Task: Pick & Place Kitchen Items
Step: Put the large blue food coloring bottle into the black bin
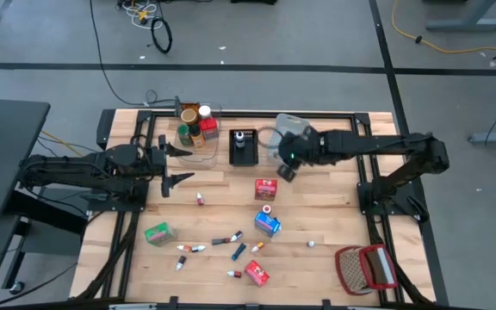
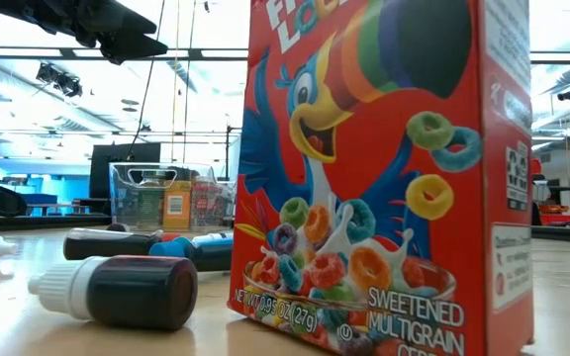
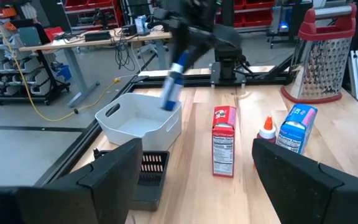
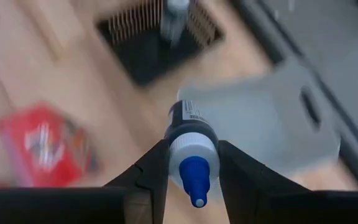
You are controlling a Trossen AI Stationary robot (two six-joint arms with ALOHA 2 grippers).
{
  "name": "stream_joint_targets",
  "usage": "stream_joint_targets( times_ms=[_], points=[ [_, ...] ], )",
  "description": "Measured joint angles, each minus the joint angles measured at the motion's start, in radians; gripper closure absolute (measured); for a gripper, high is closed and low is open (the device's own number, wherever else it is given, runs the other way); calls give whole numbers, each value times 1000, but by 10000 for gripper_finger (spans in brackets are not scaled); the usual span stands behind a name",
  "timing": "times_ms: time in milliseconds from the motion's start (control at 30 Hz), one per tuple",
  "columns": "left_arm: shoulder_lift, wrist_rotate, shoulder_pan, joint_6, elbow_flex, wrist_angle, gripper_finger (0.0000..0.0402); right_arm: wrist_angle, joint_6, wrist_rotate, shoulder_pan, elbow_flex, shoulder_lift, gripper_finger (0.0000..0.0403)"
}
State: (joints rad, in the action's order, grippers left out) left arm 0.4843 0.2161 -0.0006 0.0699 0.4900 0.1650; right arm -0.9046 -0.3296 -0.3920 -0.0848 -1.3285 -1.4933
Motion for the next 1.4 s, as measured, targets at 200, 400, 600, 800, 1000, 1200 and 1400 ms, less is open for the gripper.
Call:
stream_joint_targets(
  times_ms=[200, 400, 600, 800, 1000, 1200, 1400],
  points=[
    [0, 1, 0, 22, 0, 0, 90, 286, 243, 105, -109, -2, -50, 284],
    [0, 1, 0, 43, 0, -17, 90, 312, 354, 186, -194, -70, -191, 284],
    [0, 1, 0, 72, 0, -47, 90, 261, 427, 262, -256, -218, -348, 284],
    [0, 1, 0, 73, 0, -41, 90, 251, 436, 315, -303, -256, -435, 284],
    [0, 1, 0, 71, 0, -13, 90, 270, 443, 331, -330, -256, -468, 272],
    [0, 1, 0, 61, 0, -12, 90, 309, 481, 333, -342, -256, -498, 265],
    [0, 1, 0, 48, 0, -12, 90, 321, 500, 349, -351, -256, -515, 243]
  ],
)
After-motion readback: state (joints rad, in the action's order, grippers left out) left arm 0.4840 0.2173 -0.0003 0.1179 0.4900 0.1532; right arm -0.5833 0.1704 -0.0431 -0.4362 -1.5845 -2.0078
